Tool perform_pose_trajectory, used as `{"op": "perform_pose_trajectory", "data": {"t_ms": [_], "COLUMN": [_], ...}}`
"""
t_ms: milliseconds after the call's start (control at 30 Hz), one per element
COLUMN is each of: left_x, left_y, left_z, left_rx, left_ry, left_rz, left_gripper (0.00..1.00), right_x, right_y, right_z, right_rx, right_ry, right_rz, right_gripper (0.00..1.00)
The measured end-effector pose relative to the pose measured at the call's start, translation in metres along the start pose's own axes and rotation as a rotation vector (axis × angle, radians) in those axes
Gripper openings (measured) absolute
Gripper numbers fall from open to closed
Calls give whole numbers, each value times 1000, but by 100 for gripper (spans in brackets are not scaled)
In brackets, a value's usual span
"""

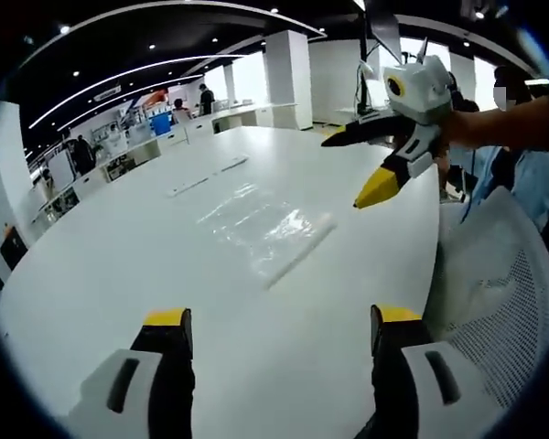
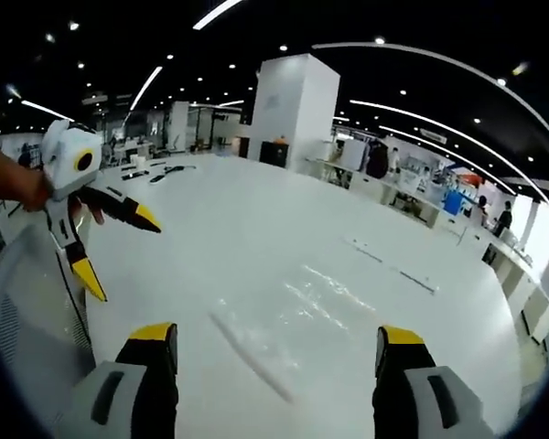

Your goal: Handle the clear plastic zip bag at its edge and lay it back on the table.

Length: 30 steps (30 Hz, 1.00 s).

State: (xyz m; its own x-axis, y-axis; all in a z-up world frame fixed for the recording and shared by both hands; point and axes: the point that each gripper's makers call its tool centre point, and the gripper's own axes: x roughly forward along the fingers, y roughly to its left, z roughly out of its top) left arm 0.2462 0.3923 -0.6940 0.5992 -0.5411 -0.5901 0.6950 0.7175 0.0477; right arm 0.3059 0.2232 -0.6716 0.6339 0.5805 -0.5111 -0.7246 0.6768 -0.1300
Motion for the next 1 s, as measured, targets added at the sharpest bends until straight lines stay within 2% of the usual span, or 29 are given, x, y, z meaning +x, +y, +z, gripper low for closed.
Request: {"op": "perform_pose_trajectory", "data": {"t_ms": [133, 300, 367, 467, 633, 767, 1000], "left_x": [-4, -9, -10, -14, -16, -20, -25], "left_y": [-6, -8, -3, -10, -9, -12, -14], "left_z": [0, 2, -1, 3, 0, -1, -7], "left_rx": [-11, -15, -16, -20, -27, -31, -43], "left_ry": [-5, -23, -35, -44, -51, -59, -65], "left_rz": [5, 27, 35, 36, 47, 56, 62], "left_gripper": [79, 79, 79, 79, 80, 80, 80], "right_x": [-8, -18, -22, -27, -35, -40, -49], "right_y": [3, 12, 15, 18, 21, 20, 23], "right_z": [1, 1, 2, 1, 3, 0, -16], "right_rx": [30, 30, 30, 21, 33, 68, 111], "right_ry": [-24, -34, -38, -40, -55, -66, -57], "right_rz": [-10, -18, -20, -24, -41, -62, -73], "right_gripper": [90, 92, 92, 92, 92, 92, 92]}}
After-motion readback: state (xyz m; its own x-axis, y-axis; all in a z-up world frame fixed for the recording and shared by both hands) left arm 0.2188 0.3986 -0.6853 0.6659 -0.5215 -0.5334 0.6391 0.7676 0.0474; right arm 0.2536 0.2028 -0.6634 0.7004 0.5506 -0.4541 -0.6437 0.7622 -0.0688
